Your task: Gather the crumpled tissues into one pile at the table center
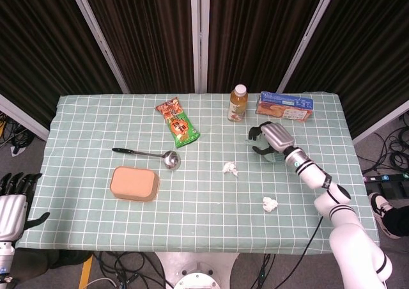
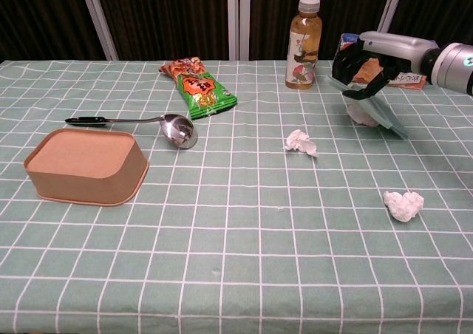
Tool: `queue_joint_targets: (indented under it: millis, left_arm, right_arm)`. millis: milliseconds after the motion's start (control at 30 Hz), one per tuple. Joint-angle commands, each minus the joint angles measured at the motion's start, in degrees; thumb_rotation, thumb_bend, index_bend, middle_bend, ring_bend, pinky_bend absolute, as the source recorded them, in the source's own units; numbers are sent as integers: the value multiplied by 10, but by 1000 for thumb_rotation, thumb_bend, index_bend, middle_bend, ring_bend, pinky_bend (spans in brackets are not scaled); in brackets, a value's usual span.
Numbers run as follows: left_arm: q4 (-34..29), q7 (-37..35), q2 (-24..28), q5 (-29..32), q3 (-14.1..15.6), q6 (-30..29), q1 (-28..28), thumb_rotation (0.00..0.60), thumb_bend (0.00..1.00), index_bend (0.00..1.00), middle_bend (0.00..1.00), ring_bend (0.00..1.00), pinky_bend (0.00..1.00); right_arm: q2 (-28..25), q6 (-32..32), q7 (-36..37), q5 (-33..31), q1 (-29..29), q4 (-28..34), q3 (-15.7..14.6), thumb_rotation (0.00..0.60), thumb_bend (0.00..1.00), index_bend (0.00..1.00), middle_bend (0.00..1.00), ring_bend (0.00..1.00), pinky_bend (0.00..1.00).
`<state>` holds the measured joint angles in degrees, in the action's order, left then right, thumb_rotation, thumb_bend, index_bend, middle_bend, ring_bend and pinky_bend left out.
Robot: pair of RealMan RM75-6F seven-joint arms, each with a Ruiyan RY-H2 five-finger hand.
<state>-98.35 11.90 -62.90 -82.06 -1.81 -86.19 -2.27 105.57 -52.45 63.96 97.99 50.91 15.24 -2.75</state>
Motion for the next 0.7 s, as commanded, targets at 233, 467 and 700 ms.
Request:
queue_joint_targets:
  millis: [233, 467, 700]
  left_arm:
    - [-4, 6, 1, -1, -2, 3, -4, 600, 0, 154, 166, 100, 72]
    - [-2, 4, -2, -4, -2, 1, -3, 600, 0, 154, 166, 100, 72]
    - [1, -1, -3, -9, 1, 0, -2, 600, 0, 154, 166, 100, 72]
  right_arm:
    - [27, -100, 154, 28, -16, 14, -42, 600, 580, 761, 682, 371, 280]
    - [32, -142, 183, 25, -20, 31, -43, 600, 574, 762, 682, 369, 280]
    - [36, -166, 179, 8, -24, 53, -29, 600, 574, 762, 682, 369, 280]
